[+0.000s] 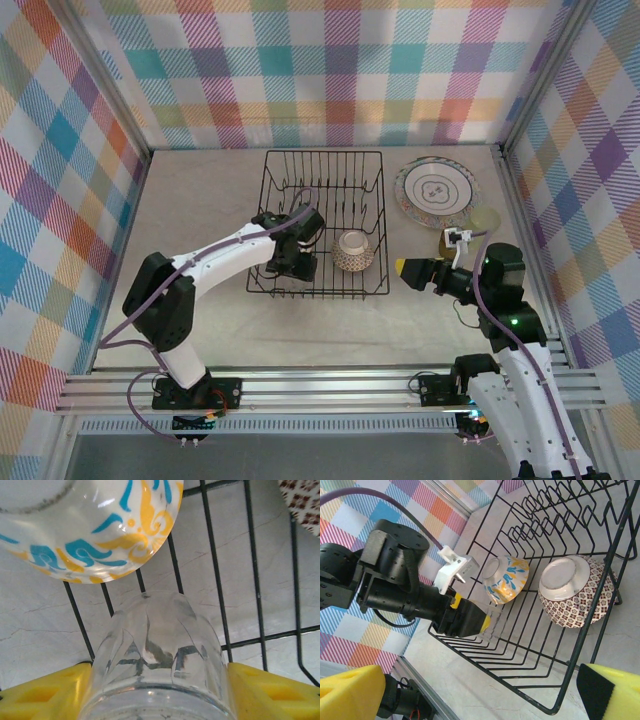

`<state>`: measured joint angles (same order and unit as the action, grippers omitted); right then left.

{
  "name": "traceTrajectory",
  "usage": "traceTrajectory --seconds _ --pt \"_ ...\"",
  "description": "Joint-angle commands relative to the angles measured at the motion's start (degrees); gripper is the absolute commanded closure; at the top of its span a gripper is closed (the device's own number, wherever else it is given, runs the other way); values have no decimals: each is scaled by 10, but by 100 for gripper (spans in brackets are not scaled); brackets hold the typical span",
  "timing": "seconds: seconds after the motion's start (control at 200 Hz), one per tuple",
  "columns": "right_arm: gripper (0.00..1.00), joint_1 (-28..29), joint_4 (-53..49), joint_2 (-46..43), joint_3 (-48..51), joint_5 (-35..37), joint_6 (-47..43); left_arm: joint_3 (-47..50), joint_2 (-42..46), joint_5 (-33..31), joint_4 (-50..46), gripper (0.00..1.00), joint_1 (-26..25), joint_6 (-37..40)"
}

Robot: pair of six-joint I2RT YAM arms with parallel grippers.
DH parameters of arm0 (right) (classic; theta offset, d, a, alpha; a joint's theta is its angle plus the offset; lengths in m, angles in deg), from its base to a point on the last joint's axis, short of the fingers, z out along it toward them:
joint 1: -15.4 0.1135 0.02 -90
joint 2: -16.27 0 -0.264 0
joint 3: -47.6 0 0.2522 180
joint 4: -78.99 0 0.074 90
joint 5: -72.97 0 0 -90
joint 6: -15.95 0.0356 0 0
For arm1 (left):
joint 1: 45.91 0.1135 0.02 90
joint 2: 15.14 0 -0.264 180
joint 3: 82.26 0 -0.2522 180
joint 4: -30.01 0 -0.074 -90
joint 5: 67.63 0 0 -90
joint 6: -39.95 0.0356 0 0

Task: Unload the mixed dishes from the dish rack

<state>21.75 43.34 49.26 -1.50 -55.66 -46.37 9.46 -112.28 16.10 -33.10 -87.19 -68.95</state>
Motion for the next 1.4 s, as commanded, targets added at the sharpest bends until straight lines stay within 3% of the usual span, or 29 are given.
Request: traceTrajectory --seconds 0.0,0.29,0.725,0.835,0.97,1.095,1.395 --pt "1 0 13 -1 1 -1 -4 -31 44 20 3 36 -5 -8" --pt "1 0 14 -3 -3 9 3 -71 91 92 2 36 -3 -7" --pt "1 13 47 19 -17 -26 15 -69 135 346 69 36 75 -58" --pt "1 56 59 38 -26 0 2 -34 151 418 122 36 102 -92" --pt "1 151 71 77 -49 61 -28 17 166 499 199 36 130 -143" --pt "1 192 110 121 -63 56 -30 91 180 573 322 36 157 -227" --pt "1 268 215 237 -103 49 -17 188 207 633 516 35 185 -357"
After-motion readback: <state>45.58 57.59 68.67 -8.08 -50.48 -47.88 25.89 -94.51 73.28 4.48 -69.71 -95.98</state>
